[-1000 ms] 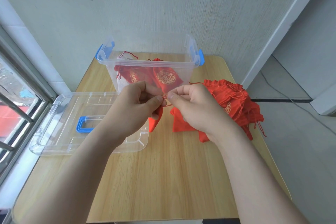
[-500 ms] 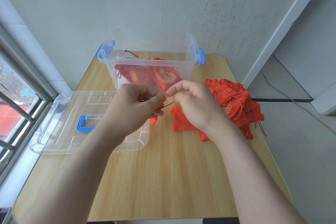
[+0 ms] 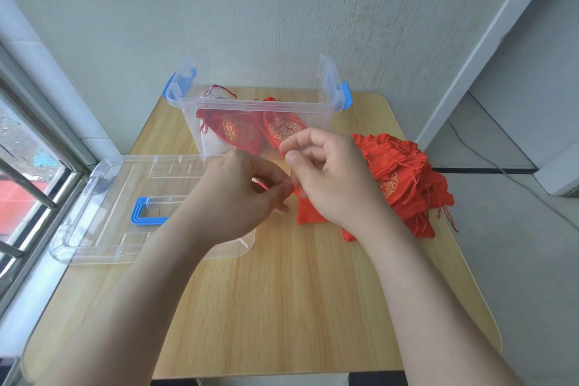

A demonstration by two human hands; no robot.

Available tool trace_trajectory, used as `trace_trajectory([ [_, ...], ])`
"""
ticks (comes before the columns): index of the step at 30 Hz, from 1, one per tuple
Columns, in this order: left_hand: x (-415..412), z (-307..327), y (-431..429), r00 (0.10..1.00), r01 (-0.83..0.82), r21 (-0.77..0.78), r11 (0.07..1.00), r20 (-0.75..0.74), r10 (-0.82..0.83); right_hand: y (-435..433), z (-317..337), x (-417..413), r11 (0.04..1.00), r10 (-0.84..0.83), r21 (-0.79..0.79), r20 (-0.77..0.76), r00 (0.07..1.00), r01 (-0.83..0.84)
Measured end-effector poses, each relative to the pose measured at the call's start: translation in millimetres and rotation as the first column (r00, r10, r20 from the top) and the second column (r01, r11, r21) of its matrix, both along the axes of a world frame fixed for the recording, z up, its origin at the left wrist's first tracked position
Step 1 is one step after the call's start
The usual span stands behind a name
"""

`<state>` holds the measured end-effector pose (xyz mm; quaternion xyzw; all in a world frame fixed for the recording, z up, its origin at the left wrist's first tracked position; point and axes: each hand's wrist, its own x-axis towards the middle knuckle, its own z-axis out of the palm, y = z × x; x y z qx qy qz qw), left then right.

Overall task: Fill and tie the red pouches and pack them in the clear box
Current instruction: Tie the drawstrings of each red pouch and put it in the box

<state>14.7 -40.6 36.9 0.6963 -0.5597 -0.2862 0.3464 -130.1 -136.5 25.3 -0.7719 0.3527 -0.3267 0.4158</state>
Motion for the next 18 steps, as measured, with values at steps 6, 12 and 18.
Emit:
trace_trajectory([
  [6, -0.6, 1.7, 1.2, 0.998, 0.051, 0.009, 0.999, -0.048, -0.051, -1.5, 4.2, -3.6, 0.992, -0.048, 0.119, 0.043, 0.998, 0.042],
  [12, 0.2, 7.3, 4.2, 0.971, 0.031, 0.019, 0.999, -0.238, -0.026, -3.6, 10.9, -6.7, 0.912, -0.148, 0.406, 0.171, 0.974, 0.068],
  [18, -4.6, 13.0, 4.5, 0.937, -0.021, 0.009, 1.0, -0.348, 0.023, -5.7, 8.0, -8.7, 0.881, -0.191, 0.461, 0.148, 0.97, 0.103],
])
